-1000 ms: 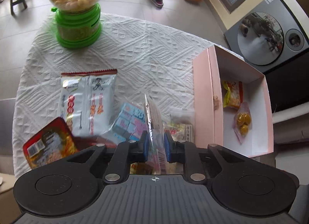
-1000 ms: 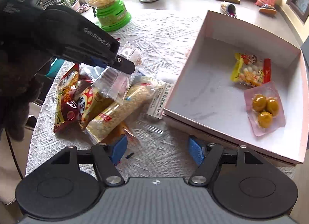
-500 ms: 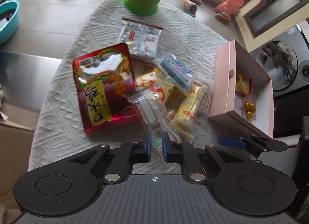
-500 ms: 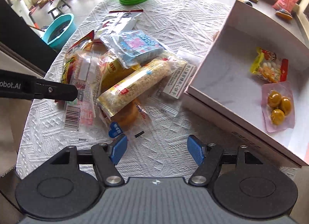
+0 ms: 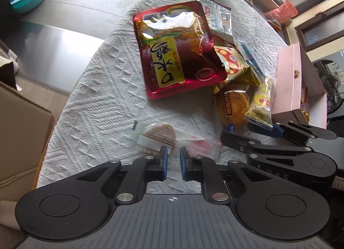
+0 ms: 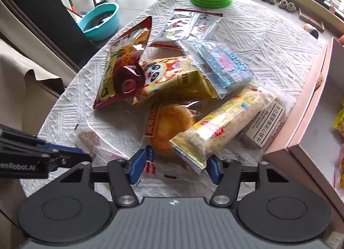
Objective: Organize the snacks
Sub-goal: 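Grasp the small clear wafer packet with the left tool while the right tool grasps the round mooncake, then lower both held snacks into the pink box and open both tools, then move both tools back toward the snack pile beside the box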
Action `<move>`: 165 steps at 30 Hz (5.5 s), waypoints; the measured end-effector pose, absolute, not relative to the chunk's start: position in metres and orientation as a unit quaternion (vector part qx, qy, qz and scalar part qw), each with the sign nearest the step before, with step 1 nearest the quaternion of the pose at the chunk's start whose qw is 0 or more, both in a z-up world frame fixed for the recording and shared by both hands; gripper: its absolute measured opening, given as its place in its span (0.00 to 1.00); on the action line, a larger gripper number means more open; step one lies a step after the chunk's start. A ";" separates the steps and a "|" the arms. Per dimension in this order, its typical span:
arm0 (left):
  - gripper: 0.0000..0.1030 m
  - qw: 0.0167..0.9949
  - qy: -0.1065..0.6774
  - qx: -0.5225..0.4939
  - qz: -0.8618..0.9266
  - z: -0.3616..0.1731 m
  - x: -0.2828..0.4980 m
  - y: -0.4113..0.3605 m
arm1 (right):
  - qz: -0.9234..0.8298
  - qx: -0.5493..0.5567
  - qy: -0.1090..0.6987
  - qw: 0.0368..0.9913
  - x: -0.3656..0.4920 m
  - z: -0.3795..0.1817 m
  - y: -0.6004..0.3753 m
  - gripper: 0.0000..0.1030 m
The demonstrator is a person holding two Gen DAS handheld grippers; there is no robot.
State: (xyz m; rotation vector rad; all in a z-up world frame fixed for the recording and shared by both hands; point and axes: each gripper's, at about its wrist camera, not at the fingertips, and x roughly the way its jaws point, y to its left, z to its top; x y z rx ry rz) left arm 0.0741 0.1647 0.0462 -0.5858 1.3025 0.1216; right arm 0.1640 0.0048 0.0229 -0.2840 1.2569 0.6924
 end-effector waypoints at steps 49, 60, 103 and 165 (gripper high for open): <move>0.57 0.785 0.585 -0.119 0.167 0.036 0.155 0.105 | 0.271 -0.180 0.536 0.779 0.088 0.012 -0.058 0.83; 0.42 0.800 0.589 -0.067 0.090 0.039 0.126 0.098 | 0.244 -0.160 0.555 0.779 0.112 0.020 -0.055 0.54; 0.44 0.861 0.503 -0.052 -0.057 0.141 0.218 -0.051 | 0.158 -0.104 0.572 0.799 0.123 0.086 -0.204 0.53; 0.49 0.809 0.565 -0.164 -0.016 0.044 0.172 0.047 | 0.212 -0.057 0.630 0.745 0.154 0.048 -0.119 0.54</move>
